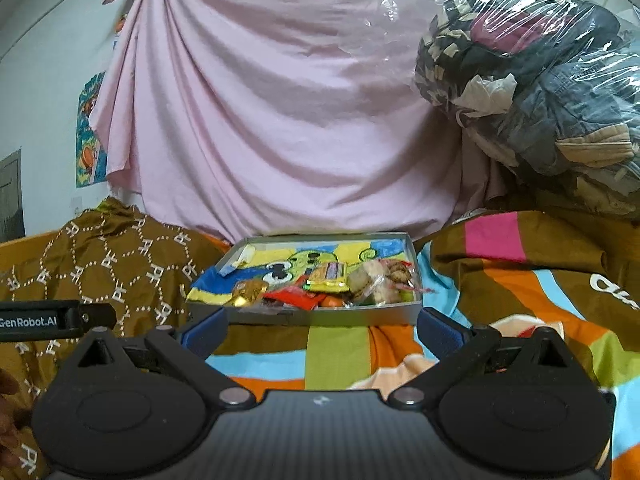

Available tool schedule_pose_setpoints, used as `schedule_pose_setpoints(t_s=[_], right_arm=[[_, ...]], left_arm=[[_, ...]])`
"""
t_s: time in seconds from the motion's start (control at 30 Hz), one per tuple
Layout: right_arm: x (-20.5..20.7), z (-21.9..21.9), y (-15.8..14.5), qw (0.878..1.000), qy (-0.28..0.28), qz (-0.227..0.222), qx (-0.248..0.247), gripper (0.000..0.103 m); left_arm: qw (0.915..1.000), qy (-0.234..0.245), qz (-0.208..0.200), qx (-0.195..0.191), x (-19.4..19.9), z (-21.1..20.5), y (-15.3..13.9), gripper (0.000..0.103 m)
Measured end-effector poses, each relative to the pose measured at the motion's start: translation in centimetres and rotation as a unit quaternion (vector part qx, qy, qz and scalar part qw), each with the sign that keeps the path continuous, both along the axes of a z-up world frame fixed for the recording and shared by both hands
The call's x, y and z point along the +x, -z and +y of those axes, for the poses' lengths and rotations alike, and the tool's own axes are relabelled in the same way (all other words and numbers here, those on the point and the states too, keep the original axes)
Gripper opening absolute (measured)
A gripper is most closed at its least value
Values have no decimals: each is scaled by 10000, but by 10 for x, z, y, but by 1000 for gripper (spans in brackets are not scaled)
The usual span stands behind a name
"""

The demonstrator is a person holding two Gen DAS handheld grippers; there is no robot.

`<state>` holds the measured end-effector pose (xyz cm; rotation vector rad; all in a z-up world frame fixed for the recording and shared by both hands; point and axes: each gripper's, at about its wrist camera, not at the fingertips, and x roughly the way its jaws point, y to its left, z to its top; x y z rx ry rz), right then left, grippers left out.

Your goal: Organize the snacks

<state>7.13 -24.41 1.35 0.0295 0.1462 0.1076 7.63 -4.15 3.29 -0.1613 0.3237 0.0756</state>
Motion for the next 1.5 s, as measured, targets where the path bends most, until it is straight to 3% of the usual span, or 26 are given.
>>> schedule_pose_setpoints(t_s=[0.4,0.73,1.5], right_arm=[[-26,12,15,9994,264,133,-171,103],[-41,21,22,9987,391,102,-308,103],[-35,27,33,9985,201,274,-429,103]], left_arm=[[9999,115,79,47,-23,15,21,102],[9993,274,115,-217,-39,26,31,102],[9993,299,234,-44,-39,23,43,102]])
